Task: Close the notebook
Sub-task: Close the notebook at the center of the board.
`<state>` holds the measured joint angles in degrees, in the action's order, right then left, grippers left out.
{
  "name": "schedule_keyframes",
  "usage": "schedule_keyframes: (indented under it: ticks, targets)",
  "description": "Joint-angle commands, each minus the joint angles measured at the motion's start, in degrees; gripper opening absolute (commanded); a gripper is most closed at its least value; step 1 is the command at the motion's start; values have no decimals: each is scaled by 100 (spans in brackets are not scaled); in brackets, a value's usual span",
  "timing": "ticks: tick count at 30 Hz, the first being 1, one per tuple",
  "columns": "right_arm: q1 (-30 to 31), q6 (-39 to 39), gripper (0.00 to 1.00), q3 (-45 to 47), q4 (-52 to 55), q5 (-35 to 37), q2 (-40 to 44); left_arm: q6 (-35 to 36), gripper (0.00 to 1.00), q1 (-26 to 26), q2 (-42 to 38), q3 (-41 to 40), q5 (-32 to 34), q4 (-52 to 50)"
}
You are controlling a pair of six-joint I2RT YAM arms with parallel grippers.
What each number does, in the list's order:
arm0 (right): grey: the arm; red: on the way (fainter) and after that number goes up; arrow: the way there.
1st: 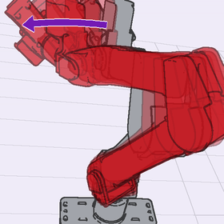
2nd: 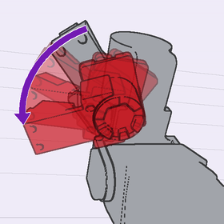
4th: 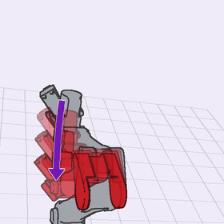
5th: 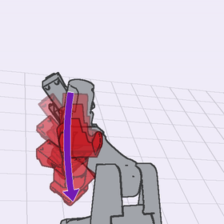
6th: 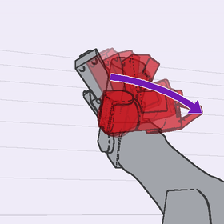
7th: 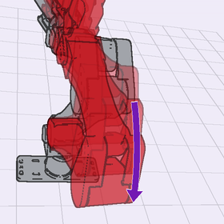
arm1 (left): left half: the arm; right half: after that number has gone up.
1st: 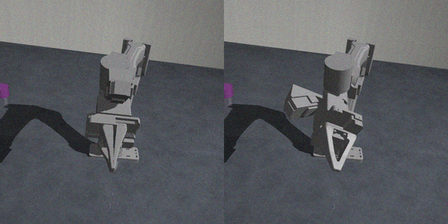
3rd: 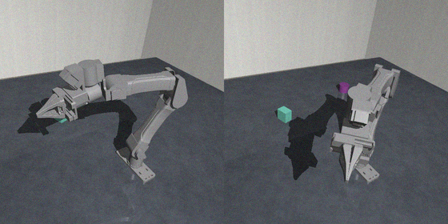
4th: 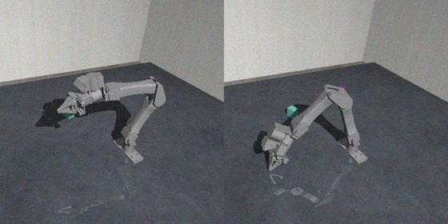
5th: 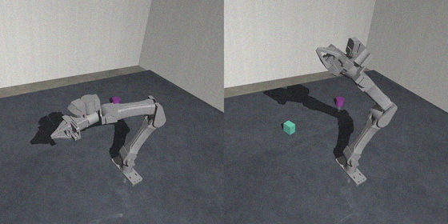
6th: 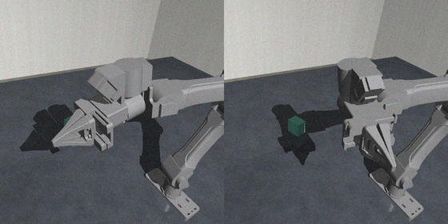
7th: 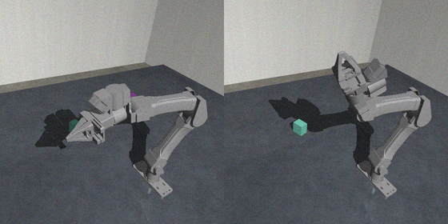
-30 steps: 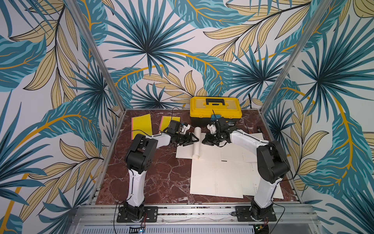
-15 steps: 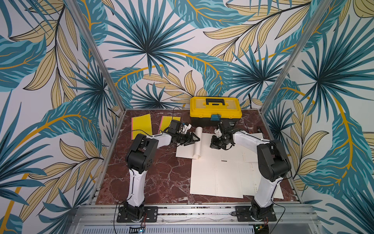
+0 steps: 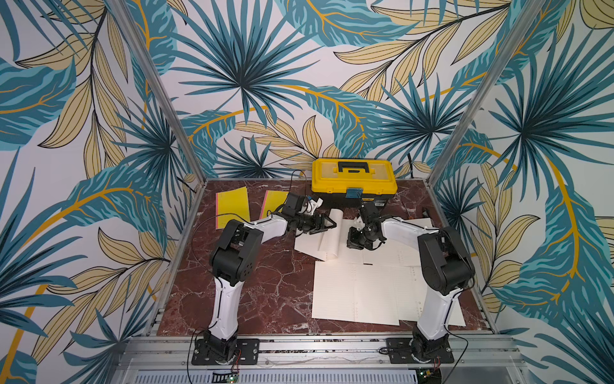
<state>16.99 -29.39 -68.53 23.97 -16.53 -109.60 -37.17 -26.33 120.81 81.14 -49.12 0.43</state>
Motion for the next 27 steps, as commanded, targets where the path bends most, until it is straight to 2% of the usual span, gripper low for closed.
schedule_keyframes:
  ticks: [1, 14, 27]
  targets:
    - [-98, -49, 4, 312, 82, 159, 203, 11, 65, -146, 181, 254, -29, -183]
    - [-361, 73, 5, 378, 659, 411, 1659, 127, 65, -448, 215, 789, 78, -637]
    - [-627, 151, 6, 692, 821, 419, 2320, 47, 65, -828, 415, 1513, 8, -770]
